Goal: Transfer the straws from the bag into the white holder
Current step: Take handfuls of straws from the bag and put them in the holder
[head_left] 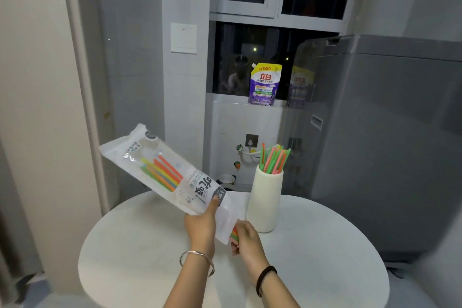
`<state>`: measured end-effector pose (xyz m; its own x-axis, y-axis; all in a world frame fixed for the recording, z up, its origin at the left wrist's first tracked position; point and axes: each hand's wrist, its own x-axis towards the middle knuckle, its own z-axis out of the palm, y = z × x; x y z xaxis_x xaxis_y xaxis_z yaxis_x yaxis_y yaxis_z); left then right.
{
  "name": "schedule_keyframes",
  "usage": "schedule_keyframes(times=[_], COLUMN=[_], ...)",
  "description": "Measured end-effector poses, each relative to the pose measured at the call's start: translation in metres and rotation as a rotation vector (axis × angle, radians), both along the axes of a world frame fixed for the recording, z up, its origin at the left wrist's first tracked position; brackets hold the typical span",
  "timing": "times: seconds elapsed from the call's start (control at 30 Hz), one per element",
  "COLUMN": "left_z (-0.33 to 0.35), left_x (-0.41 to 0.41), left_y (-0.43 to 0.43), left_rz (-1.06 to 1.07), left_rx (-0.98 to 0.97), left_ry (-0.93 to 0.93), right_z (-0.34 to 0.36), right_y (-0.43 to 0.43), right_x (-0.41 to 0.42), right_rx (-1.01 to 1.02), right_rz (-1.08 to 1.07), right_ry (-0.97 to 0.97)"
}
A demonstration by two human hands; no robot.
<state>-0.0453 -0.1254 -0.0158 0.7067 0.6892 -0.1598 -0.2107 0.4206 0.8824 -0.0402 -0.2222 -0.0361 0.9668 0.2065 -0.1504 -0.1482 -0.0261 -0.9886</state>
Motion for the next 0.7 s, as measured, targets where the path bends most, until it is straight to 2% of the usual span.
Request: schedule_keyframes(times=[0.17, 0.33, 0.43, 0.6, 0.7], left_z=[-0.004, -0.005, -0.007, -0.010, -0.010], left_x=[-0.003, -0.004, -0.002, 0.001, 0.002], left_y=[0.005, 0.014, 0.016, 0.011, 0.010], left_rz=[-0.005, -0.090, -0.121, -0.128, -0.137], left_rx=[-0.162, -0.389, -0.450, -0.459, -0.466], left_ry=[-0.030, -0.077, -0.088, -0.077, -0.079], right_z=[0.007, 0.017, 0.019, 0.015, 0.015], right_y=[-0.006, -0.023, -0.031, -0.023, -0.020], right_x=[0.003, 0.017, 0.024, 0.019, 0.020], right_rx=[0.082, 0.204, 0.295, 0.230, 0.238], right_rz=[-0.055, -0.269, -0.362, -0.188, -0.176], right_ry=[-0.098, -0.163, -0.161, -0.090, -0.079])
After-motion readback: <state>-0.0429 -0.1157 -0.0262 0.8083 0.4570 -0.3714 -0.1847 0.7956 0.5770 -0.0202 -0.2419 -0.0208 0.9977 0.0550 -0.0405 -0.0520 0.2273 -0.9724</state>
